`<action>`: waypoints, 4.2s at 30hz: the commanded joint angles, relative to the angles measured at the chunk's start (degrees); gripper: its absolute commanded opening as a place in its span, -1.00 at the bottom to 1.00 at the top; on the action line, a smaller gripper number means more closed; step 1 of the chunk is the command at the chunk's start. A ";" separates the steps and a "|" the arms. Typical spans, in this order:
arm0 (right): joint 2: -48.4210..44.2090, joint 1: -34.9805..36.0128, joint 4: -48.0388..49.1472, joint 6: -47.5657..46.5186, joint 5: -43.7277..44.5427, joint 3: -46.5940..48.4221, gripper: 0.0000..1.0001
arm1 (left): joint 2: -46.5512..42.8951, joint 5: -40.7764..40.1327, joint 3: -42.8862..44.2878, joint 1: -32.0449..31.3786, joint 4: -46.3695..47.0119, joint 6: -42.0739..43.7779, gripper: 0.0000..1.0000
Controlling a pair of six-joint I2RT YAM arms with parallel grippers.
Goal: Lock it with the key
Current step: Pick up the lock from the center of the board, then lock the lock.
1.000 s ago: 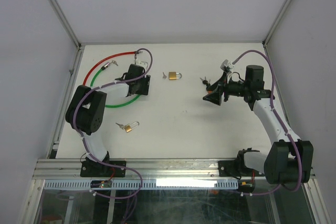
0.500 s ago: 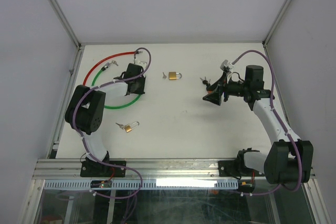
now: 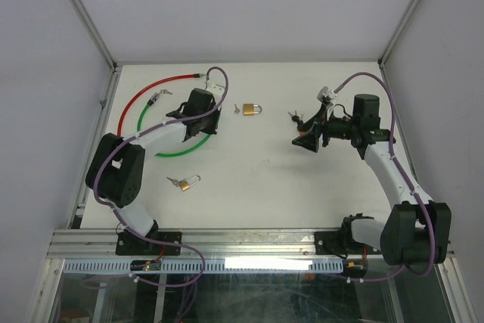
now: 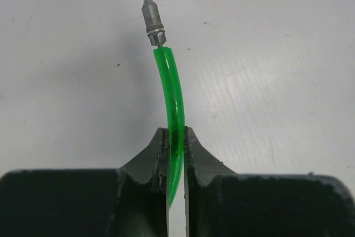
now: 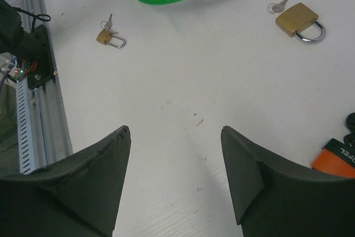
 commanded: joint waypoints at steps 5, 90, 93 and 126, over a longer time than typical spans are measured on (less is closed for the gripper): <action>-0.04 -0.05 0.88 -1.09 -1.89 1.53 0.37 | -9.50 4.19 -0.88 -3.12 2.93 1.77 -1.00; -0.01 5.46 49.80 50.74 15.70 -16.66 -1.00 | -11.85 -16.57 -16.46 -29.51 60.33 -43.35 0.37; -0.26 5.41 48.02 48.32 15.01 -16.10 -1.00 | -17.18 -18.86 -20.11 -29.29 56.28 -36.45 0.77; -1.60 5.48 44.33 40.98 11.92 -15.12 -1.00 | -2.24 10.91 -18.77 8.49 32.15 -26.11 0.19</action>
